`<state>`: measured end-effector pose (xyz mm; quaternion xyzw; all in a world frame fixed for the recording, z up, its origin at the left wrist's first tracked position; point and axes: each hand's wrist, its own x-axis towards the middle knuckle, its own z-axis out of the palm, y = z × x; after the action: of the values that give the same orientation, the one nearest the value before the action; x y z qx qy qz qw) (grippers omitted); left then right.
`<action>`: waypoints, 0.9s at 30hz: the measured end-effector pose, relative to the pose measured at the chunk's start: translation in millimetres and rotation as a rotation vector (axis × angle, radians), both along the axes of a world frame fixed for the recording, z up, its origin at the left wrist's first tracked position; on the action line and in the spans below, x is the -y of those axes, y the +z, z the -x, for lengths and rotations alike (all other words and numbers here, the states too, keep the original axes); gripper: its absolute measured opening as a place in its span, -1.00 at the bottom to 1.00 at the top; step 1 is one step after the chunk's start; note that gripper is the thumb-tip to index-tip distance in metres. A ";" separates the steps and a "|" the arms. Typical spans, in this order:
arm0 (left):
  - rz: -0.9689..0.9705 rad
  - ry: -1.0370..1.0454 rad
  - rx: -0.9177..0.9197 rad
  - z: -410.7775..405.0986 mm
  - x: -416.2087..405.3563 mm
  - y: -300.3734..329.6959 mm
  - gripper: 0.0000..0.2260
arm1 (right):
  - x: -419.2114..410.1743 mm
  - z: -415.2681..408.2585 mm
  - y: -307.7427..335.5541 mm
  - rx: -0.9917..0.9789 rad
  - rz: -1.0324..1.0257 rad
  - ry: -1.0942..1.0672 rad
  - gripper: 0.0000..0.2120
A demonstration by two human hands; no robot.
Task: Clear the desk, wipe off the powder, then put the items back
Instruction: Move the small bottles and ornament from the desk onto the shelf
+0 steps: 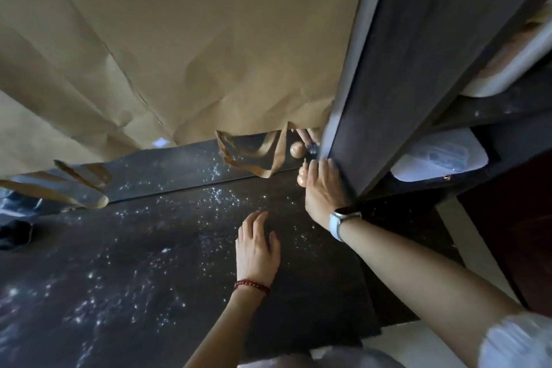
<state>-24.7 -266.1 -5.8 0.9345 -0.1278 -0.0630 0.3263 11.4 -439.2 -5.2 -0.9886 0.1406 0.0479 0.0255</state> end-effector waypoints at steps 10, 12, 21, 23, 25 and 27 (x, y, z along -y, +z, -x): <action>0.113 -0.259 -0.201 -69.4 44.4 0.9 -0.46 | -13.4 12.8 -12.6 -0.130 -0.105 -0.206 -0.77; 0.107 -0.256 -0.246 -77.2 64.8 -2.7 -0.44 | -19.2 26.8 -9.1 -0.068 -0.203 -0.264 -0.75; 0.021 -0.349 -0.133 -89.9 93.1 -35.4 -0.71 | -11.9 113.0 14.2 0.198 -0.503 -0.321 -0.63; 0.018 -0.338 -0.105 -85.0 93.1 -32.1 -0.72 | -4.7 123.8 14.6 0.209 -0.501 -0.358 -0.64; 0.069 -0.259 -0.107 -74.5 90.6 -20.5 -0.74 | 2.3 133.3 14.1 0.227 -0.513 -0.372 -0.63; 0.150 -0.169 -0.141 -56.0 85.3 -9.0 -0.77 | 9.4 141.9 14.3 0.257 -0.541 -0.392 -0.62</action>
<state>31.2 -351.5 -14.8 0.8867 -0.1872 -0.1461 0.3968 -130.5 -448.6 9.0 -0.8981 0.3054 -0.0474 0.3127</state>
